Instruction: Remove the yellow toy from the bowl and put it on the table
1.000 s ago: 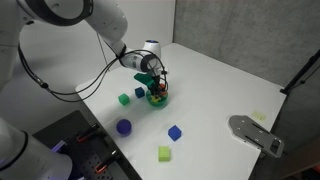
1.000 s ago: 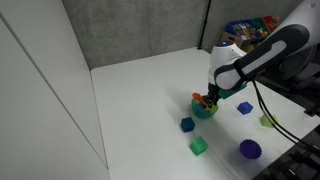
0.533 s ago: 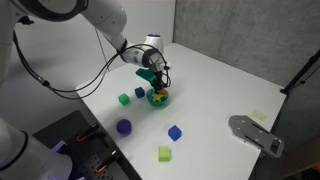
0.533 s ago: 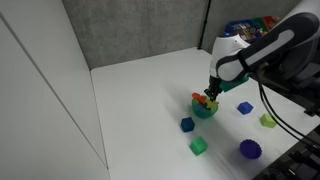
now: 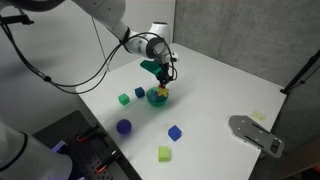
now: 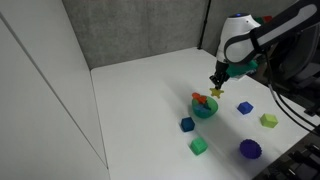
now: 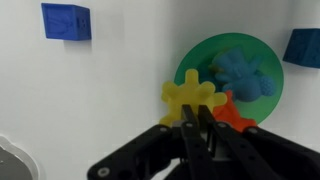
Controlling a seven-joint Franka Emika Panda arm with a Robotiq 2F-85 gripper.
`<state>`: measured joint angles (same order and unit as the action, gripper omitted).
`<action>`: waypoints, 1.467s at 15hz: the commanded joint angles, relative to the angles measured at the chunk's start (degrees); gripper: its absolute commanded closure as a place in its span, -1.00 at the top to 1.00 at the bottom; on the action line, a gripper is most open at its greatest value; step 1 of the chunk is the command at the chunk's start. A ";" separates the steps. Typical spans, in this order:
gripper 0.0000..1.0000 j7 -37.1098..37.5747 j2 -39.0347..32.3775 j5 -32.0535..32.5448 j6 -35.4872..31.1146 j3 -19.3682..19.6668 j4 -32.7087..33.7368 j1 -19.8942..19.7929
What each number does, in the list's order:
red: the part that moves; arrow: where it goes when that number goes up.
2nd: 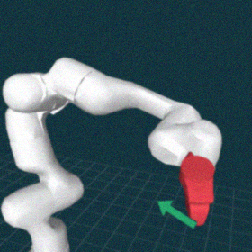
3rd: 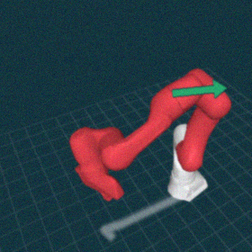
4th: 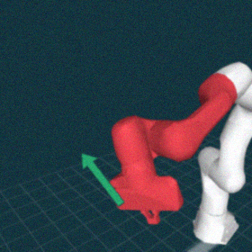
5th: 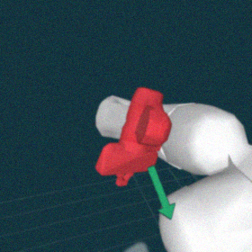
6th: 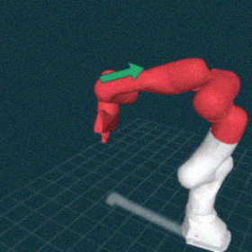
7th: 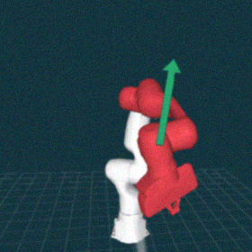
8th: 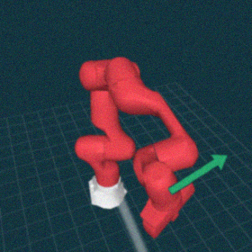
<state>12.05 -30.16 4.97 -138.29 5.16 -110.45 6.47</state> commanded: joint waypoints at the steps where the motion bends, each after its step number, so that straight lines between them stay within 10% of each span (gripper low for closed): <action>1: -0.89 0.06 1.20 0.20 2.60 1.00 1.38 -2.69; 2: -0.81 0.01 1.34 -0.03 3.05 1.30 1.65 -3.46; 3: -0.28 -0.30 1.51 -0.41 3.74 1.28 1.92 -4.21; 12: 0.95 -2.95 7.68 -0.99 9.35 -0.02 0.83 -6.20; 22: 1.00 -5.24 18.71 -0.48 21.06 -0.01 -1.44 -7.26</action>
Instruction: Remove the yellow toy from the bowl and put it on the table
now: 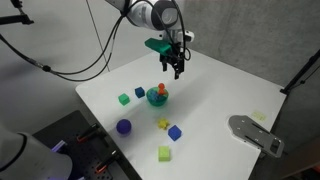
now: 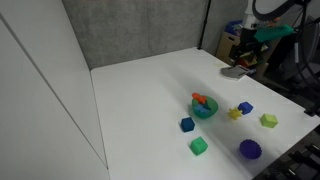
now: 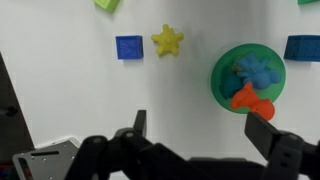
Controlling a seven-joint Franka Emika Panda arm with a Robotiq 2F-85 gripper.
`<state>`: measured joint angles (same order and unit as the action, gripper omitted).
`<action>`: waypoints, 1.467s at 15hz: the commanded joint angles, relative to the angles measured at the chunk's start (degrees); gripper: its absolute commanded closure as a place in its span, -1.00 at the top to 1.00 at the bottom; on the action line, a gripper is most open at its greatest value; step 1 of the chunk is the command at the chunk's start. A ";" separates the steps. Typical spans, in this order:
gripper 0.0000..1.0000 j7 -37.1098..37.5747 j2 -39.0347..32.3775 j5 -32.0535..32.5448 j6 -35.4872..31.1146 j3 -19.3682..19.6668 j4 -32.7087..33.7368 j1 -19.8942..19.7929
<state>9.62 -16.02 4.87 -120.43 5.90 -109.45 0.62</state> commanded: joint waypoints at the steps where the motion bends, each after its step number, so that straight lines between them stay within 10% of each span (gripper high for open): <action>1: 1.00 -3.99 5.86 -0.53 4.35 -0.83 -3.08 -1.68; 22: 1.00 -11.12 40.08 -1.13 24.96 -2.03 -10.67 -1.82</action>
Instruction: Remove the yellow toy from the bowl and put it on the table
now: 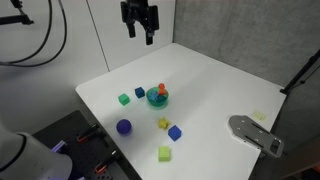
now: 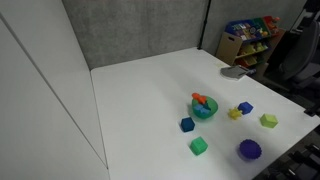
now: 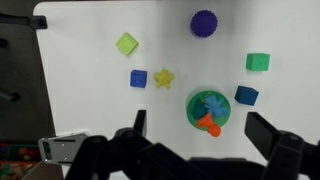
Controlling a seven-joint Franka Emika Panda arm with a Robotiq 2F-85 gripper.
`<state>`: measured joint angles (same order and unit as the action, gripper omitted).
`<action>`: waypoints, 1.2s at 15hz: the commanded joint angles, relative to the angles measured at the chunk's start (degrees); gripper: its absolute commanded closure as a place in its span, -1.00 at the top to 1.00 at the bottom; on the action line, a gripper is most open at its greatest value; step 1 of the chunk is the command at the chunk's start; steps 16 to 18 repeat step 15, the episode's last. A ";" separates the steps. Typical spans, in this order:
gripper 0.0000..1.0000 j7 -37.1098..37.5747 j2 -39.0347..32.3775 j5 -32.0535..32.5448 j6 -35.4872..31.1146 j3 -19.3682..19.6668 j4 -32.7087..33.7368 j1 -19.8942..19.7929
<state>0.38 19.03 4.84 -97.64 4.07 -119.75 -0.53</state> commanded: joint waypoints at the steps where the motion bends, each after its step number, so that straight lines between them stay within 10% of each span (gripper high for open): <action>1: 1.00 -2.03 6.17 -1.13 2.74 -0.19 -0.24 -0.61; 18: 1.00 -5.14 7.89 -4.69 10.24 -0.26 0.14 -0.36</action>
